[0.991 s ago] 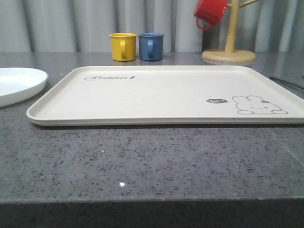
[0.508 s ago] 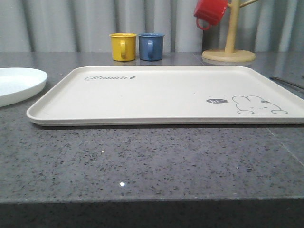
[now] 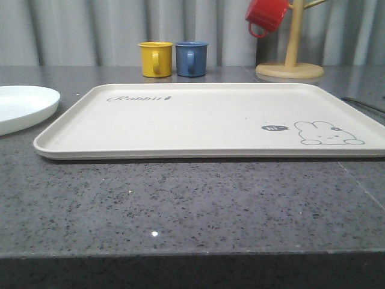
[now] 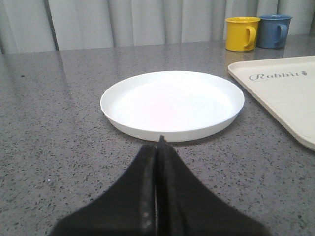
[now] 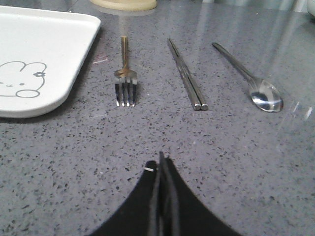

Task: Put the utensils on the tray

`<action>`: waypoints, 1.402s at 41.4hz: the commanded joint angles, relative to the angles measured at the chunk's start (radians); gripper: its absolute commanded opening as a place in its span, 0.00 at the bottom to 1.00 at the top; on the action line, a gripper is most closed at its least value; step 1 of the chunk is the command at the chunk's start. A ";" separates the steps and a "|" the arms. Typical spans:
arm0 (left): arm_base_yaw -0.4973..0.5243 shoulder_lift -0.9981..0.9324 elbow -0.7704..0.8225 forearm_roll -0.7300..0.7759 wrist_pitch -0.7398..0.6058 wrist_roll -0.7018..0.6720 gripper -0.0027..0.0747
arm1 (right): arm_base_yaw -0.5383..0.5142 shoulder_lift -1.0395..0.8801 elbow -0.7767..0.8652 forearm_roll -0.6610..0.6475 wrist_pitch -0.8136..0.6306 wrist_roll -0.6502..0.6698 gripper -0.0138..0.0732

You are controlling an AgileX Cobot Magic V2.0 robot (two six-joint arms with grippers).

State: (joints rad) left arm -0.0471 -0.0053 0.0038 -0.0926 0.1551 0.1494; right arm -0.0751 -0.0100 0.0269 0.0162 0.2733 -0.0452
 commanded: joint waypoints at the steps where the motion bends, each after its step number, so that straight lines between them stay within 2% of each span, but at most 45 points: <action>1: 0.001 -0.021 0.006 -0.005 -0.148 -0.008 0.01 | -0.002 -0.017 -0.003 0.008 -0.120 -0.004 0.08; 8: 0.001 -0.021 -0.009 -0.017 -0.340 -0.008 0.01 | -0.002 -0.017 -0.009 0.012 -0.226 -0.004 0.08; 12: 0.001 -0.021 -0.061 -0.019 -0.349 -0.008 0.01 | -0.002 -0.017 -0.044 0.024 -0.238 -0.004 0.08; 16: 0.001 -0.019 -0.138 -0.019 -0.322 -0.008 0.01 | -0.002 -0.017 -0.111 0.044 -0.231 -0.004 0.08; 23: 0.001 0.032 -0.296 0.044 -0.173 -0.008 0.01 | -0.002 0.004 -0.274 0.072 -0.122 -0.004 0.08; 27: 0.001 0.118 -0.391 0.071 -0.071 -0.008 0.01 | -0.002 0.061 -0.365 0.072 -0.037 -0.004 0.08; 35: 0.001 0.309 -0.520 0.071 0.046 -0.008 0.01 | -0.002 0.229 -0.531 0.072 0.091 -0.004 0.09; 41: 0.001 0.385 -0.545 0.071 0.059 -0.008 0.01 | -0.002 0.320 -0.582 0.071 0.108 -0.004 0.09; 50: 0.001 0.392 -0.545 0.071 0.052 -0.008 0.01 | -0.002 0.328 -0.580 0.071 0.077 -0.004 0.10; 54: 0.001 0.392 -0.545 0.071 0.052 -0.008 0.03 | -0.002 0.328 -0.580 0.071 0.073 -0.004 0.16; 58: 0.001 0.392 -0.545 0.071 0.052 -0.008 0.18 | -0.002 0.328 -0.580 0.071 0.073 -0.004 0.30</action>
State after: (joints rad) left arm -0.0471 0.3735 -0.5034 -0.0238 0.2796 0.1494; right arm -0.0751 0.3014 -0.5186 0.0871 0.4369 -0.0452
